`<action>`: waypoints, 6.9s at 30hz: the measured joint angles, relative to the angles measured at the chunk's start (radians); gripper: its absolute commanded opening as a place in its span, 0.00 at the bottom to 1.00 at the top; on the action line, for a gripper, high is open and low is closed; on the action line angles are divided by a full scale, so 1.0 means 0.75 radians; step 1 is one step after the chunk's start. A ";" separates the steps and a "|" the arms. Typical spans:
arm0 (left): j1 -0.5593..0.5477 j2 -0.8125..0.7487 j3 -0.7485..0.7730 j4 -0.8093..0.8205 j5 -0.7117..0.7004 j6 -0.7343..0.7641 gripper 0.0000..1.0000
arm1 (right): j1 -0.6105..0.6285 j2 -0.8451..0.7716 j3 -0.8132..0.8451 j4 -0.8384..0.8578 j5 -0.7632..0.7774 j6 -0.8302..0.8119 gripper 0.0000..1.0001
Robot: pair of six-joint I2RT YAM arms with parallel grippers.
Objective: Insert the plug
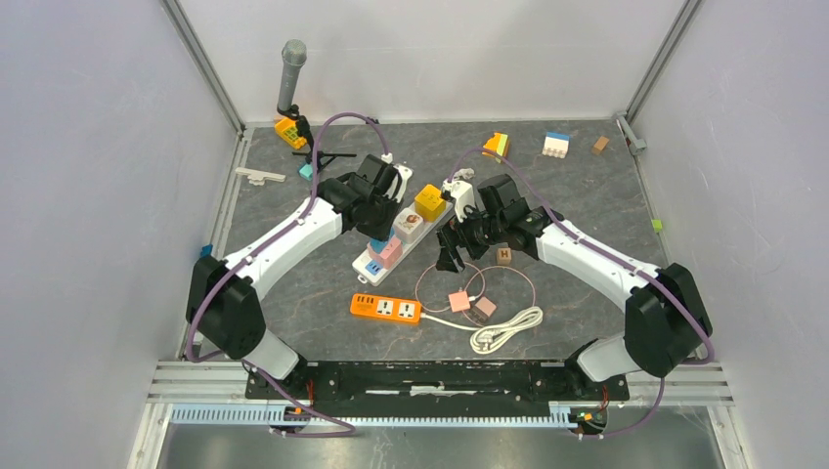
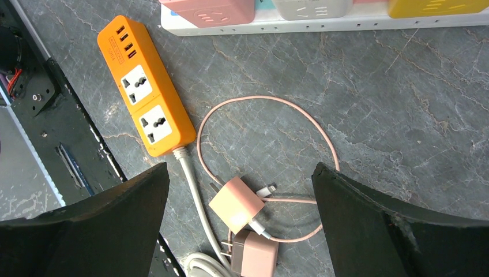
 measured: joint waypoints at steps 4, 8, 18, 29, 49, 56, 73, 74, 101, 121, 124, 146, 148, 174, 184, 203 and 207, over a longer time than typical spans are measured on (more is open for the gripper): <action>0.000 -0.017 -0.027 0.031 0.003 0.004 0.08 | 0.000 0.000 0.000 0.000 0.000 0.000 0.98; 0.000 -0.033 -0.053 0.060 0.007 0.006 0.04 | 0.000 0.001 0.000 0.000 0.001 0.000 0.98; -0.003 -0.040 -0.100 0.133 0.011 0.023 0.02 | 0.000 0.000 0.000 0.000 0.001 0.000 0.98; -0.004 -0.063 -0.133 0.178 0.008 0.023 0.42 | 0.000 0.001 0.001 0.000 0.000 0.000 0.98; -0.003 -0.244 0.128 -0.006 0.041 -0.137 0.96 | -0.007 0.001 0.070 -0.105 0.247 0.001 0.98; -0.002 -0.391 -0.039 0.107 0.210 -0.229 1.00 | -0.037 0.001 0.070 -0.125 0.290 0.015 0.98; -0.322 -0.232 -0.175 0.193 0.365 -0.298 1.00 | -0.330 -0.060 -0.229 -0.105 0.062 0.219 0.98; -0.344 -0.203 -0.174 0.195 0.365 -0.298 1.00 | -0.350 -0.068 -0.247 -0.110 0.051 0.231 0.98; -0.691 0.642 0.436 0.041 0.365 -0.439 0.76 | -0.706 -0.242 -0.434 -0.150 0.080 0.363 0.98; -0.792 0.785 0.538 0.019 0.095 -0.460 0.61 | -0.765 -0.280 -0.502 -0.220 0.242 0.358 0.98; -0.799 0.796 0.538 0.034 0.063 -0.468 0.53 | -0.771 -0.283 -0.506 -0.223 0.256 0.358 0.98; -0.816 0.818 0.543 0.070 -0.083 -0.477 0.39 | -0.785 -0.275 -0.495 -0.229 0.295 0.338 0.98; -0.815 0.799 0.539 0.065 -0.107 -0.476 0.38 | -0.785 -0.271 -0.475 -0.234 0.268 0.330 0.98; -0.195 -0.167 -0.044 0.336 0.147 -0.518 0.25 | -0.489 -0.153 0.098 -0.140 -0.240 0.304 0.98; -0.152 -0.376 -0.292 0.616 0.287 -0.460 0.20 | -0.345 -0.065 0.192 0.024 -0.348 0.482 0.98; -0.152 -0.581 -0.538 0.805 0.372 0.283 0.13 | -0.090 0.162 0.379 -0.083 -0.387 0.639 0.84; -0.152 -0.573 -0.538 0.779 0.390 0.322 0.12 | -0.066 0.209 0.392 -0.076 -0.389 0.658 0.81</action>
